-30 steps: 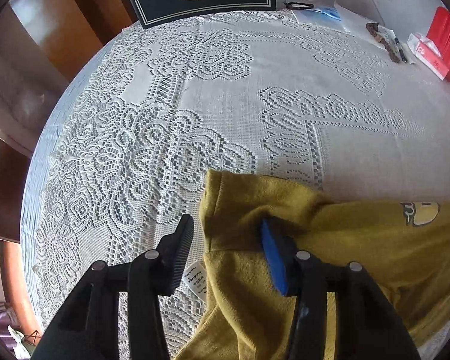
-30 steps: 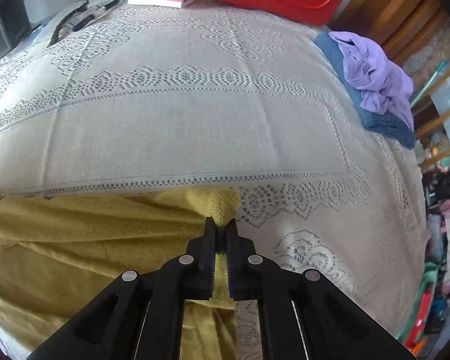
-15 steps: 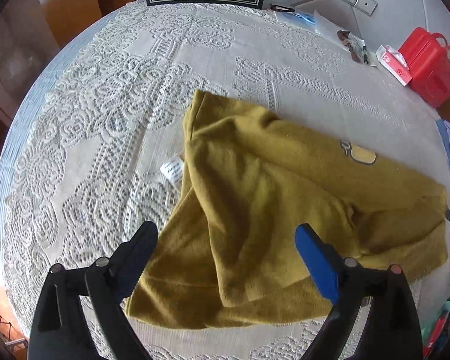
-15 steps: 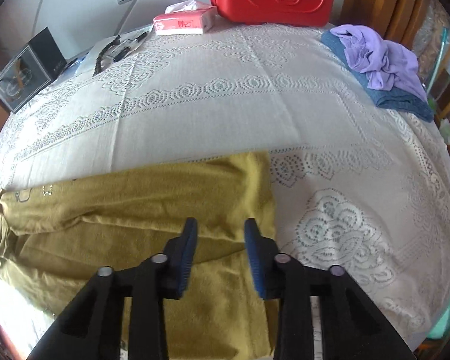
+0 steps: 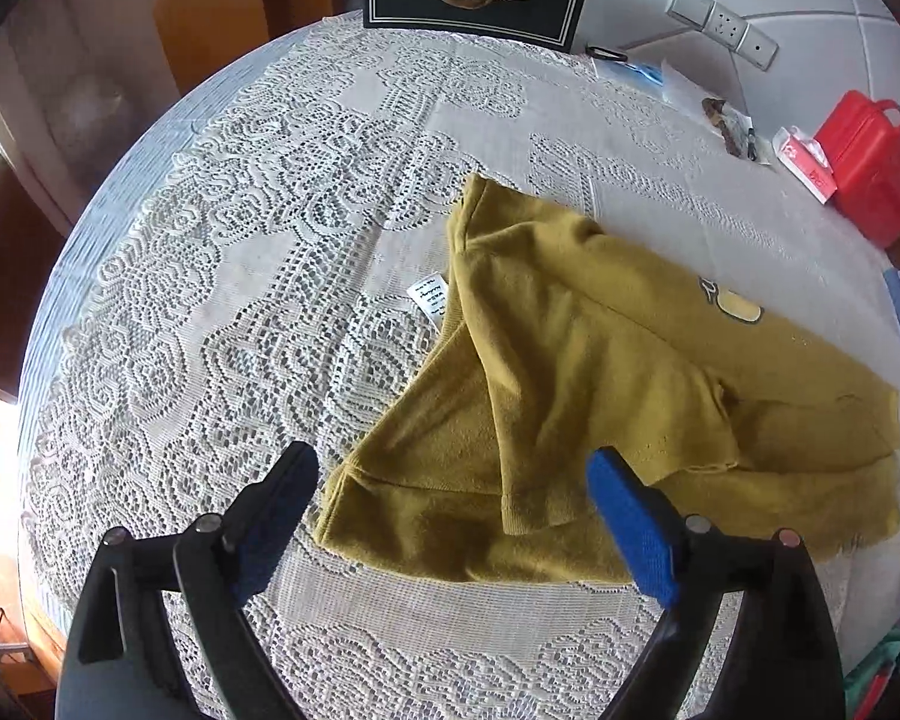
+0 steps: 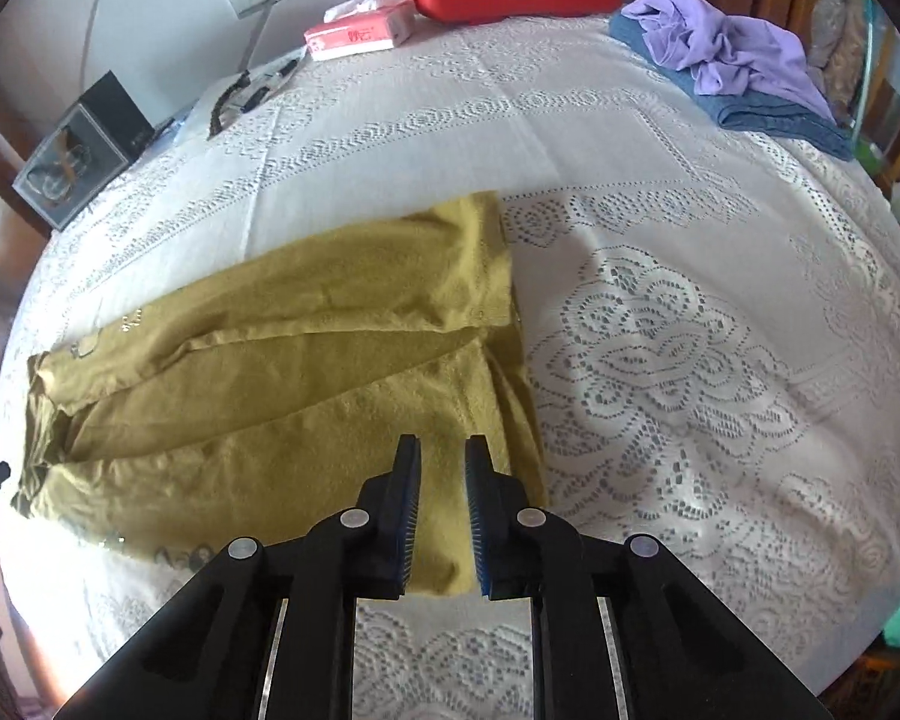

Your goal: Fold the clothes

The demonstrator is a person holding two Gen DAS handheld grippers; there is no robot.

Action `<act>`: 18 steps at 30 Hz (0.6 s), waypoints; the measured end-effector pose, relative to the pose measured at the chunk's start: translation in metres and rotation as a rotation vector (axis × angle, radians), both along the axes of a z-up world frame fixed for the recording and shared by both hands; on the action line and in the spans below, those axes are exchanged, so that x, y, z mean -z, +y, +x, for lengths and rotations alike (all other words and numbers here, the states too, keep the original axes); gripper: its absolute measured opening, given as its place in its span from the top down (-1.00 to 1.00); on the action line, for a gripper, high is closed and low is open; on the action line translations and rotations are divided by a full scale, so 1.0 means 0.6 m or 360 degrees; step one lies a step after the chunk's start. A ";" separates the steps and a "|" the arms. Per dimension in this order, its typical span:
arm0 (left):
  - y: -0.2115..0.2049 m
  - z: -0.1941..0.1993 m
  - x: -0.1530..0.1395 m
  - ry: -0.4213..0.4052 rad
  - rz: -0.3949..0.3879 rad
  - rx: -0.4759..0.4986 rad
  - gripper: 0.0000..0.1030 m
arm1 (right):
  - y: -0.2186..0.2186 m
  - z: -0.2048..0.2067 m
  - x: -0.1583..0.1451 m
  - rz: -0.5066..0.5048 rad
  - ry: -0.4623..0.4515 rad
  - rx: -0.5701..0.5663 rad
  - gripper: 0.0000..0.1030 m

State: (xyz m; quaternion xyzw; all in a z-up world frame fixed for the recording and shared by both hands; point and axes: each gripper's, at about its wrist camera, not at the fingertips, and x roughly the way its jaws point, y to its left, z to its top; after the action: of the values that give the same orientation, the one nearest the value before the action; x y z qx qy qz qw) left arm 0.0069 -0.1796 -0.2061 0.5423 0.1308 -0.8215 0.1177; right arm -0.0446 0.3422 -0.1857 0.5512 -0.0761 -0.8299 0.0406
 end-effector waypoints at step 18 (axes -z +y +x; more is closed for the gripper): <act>0.112 -0.014 0.069 -0.0098 -0.0093 0.0034 -1.00 | -0.011 0.008 0.043 -0.0212 0.0033 -0.0096 0.53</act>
State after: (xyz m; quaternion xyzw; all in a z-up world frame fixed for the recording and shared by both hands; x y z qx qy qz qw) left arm -0.0014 -0.1122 -0.2473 0.5650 0.0973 -0.8092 0.1286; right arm -0.0400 0.3354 -0.2116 0.5408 -0.1141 -0.8270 0.1031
